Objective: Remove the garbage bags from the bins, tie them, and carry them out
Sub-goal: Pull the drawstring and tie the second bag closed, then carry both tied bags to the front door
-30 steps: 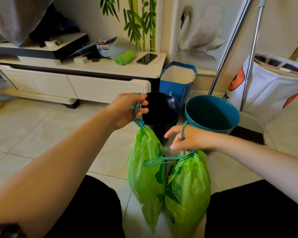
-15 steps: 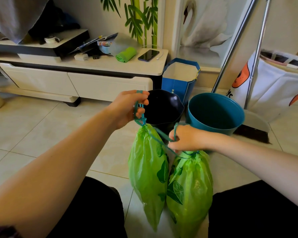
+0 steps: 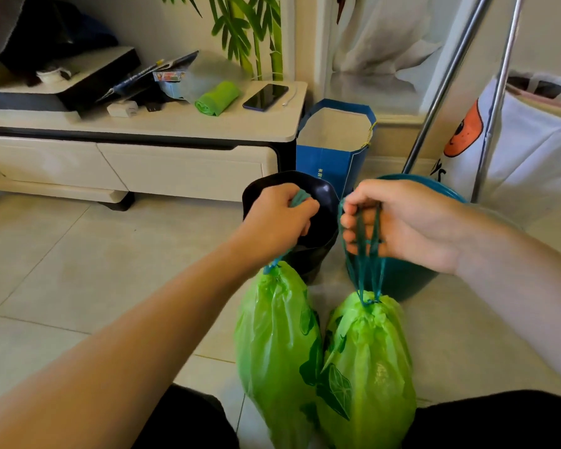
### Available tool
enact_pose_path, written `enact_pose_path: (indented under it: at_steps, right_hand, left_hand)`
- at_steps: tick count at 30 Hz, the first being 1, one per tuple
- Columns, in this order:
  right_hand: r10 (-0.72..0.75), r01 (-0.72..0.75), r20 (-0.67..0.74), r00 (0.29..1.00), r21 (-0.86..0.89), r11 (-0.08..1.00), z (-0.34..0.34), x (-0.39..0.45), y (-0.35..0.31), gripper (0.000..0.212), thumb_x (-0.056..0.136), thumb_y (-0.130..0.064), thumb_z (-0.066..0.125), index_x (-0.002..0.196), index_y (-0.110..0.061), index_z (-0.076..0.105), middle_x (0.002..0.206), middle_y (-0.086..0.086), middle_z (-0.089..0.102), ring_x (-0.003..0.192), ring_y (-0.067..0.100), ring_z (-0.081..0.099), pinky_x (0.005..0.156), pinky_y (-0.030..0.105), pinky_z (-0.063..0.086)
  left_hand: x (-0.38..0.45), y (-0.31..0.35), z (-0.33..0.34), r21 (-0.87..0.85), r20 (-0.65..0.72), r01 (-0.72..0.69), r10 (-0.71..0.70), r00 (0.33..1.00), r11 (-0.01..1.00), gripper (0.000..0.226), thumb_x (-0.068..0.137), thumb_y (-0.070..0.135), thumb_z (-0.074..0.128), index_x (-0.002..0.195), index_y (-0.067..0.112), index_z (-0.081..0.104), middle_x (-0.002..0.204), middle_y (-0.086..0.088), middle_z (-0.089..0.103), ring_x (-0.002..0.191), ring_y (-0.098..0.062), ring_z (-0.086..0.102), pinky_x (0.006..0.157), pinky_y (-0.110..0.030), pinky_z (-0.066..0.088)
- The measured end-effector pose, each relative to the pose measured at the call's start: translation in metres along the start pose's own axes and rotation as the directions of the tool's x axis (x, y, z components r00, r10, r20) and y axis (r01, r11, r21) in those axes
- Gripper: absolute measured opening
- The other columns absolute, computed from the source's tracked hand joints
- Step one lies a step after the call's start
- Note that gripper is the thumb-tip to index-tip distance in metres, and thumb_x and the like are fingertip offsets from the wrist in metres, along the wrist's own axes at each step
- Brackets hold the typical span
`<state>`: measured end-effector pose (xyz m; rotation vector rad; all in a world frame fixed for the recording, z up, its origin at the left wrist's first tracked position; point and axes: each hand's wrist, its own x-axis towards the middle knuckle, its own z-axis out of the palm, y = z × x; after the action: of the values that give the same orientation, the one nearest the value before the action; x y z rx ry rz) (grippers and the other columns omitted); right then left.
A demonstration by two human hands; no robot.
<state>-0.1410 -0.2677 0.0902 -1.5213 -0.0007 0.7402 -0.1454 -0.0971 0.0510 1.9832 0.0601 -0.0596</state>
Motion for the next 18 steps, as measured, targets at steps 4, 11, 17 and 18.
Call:
enact_pose_path:
  at_steps: [4, 11, 17, 18]
  right_hand:
    - [-0.001, 0.001, -0.002, 1.000, 0.068, 0.998, 0.000, 0.026, -0.007, 0.020, 0.087, -0.021, 0.052, 0.071, -0.016, 0.064, 0.066, -0.002, 0.064, 0.061, 0.015, 0.060, 0.073, 0.031, 0.049]
    - [0.239, -0.240, 0.010, 0.971, 0.058, 0.969, -0.022, 0.065, -0.022, 0.020, 0.088, -0.024, 0.054, 0.071, -0.016, 0.060, 0.064, 0.001, 0.059, 0.057, 0.017, 0.054, 0.067, 0.032, 0.044]
    - [0.421, -0.422, -0.033, 0.906, -0.109, 0.900, -0.034, 0.062, -0.049, 0.016, 0.088, -0.022, 0.057, 0.075, -0.013, 0.059, 0.070, 0.007, 0.067, 0.064, 0.019, 0.060, 0.068, 0.031, 0.051]
    - [0.470, -0.467, -0.013, 0.883, -0.135, 0.874, -0.032, 0.058, -0.056, 0.015, 0.088, -0.023, 0.057, 0.078, -0.013, 0.059, 0.073, 0.008, 0.069, 0.064, 0.019, 0.061, 0.068, 0.032, 0.053]
  left_hand:
    - [0.025, 0.009, 0.023, -0.102, -0.084, 0.037, -0.046, 0.995, 0.994, 0.031, 0.090, 0.019, 0.051, 0.060, 0.020, 0.047, 0.052, 0.004, 0.042, 0.049, -0.012, 0.038, 0.044, -0.023, 0.031]
    - [0.049, 0.011, -0.002, -0.362, -0.086, 0.285, -0.337, 0.938, 0.888, 0.036, 0.099, 0.024, 0.045, 0.069, 0.006, 0.056, 0.041, 0.003, 0.032, 0.033, -0.008, 0.024, 0.033, -0.014, 0.019]
    - [0.038, 0.048, -0.031, -0.191, 0.076, 0.479, -0.474, 0.877, 0.857, 0.034, 0.099, 0.024, 0.044, 0.077, 0.003, 0.059, 0.049, -0.005, 0.045, 0.033, -0.011, 0.036, 0.036, -0.017, 0.028]
    - [0.039, 0.053, -0.035, -0.141, 0.088, 0.494, -0.486, 0.869, 0.858, 0.032, 0.098, 0.023, 0.046, 0.077, 0.003, 0.060, 0.049, -0.004, 0.046, 0.035, -0.012, 0.038, 0.039, -0.019, 0.031]
